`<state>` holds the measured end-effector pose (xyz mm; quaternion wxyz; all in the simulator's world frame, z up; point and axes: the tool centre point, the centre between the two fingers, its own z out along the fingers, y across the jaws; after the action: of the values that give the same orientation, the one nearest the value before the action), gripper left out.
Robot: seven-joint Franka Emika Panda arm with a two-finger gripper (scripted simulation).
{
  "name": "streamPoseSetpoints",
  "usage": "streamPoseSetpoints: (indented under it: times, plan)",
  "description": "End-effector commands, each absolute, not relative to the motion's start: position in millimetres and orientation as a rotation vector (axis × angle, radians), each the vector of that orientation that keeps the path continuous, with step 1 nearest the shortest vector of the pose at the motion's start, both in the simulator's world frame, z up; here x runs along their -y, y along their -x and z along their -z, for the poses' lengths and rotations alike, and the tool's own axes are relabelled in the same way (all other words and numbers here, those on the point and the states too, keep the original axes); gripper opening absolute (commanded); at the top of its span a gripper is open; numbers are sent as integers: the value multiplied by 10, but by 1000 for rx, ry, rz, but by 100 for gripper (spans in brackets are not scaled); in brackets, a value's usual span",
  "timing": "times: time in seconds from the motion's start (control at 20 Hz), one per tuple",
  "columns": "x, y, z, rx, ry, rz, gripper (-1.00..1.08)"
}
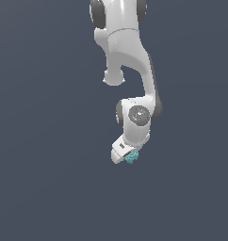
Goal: Pick up the object and move it to a goal position.
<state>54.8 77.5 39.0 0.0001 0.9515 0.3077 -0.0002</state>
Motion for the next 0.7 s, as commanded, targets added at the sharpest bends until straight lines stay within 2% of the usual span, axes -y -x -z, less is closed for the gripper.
streamPoseSetpoints:
  times: [0.0, 0.35, 0.65]
  plan:
    - [-778, -548, -392, -967, -2989, 0, -100]
    - [-733, -535, -526, -967, -2989, 0, -100]
    - [-618, -503, -865, -967, -2989, 1, -100]
